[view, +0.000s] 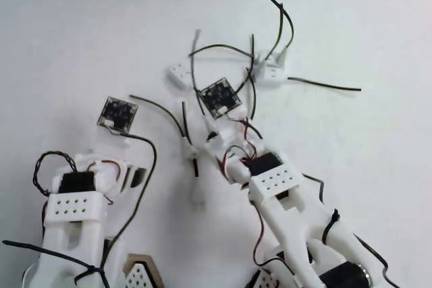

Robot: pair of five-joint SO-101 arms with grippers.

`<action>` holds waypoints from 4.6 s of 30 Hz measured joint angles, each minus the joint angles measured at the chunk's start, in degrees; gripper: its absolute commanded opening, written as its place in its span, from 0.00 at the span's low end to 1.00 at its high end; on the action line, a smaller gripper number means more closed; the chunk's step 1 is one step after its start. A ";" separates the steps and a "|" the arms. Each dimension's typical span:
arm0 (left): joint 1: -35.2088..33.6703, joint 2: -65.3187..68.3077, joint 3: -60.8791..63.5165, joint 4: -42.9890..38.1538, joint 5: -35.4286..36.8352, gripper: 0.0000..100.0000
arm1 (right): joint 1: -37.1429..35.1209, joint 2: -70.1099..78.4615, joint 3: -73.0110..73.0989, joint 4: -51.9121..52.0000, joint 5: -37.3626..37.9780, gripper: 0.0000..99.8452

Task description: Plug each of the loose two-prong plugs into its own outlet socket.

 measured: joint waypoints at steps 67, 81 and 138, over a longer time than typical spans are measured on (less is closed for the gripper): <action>0.00 0.00 2.11 -2.46 0.00 0.28 | -2.81 78.15 -104.97 72.18 1.85 0.02; 0.00 0.00 2.11 -2.46 0.00 0.28 | -2.81 63.03 -103.56 72.53 2.46 0.02; 2.64 0.00 -5.27 -18.20 11.87 0.28 | -11.34 -33.32 16.88 -9.32 -6.24 0.02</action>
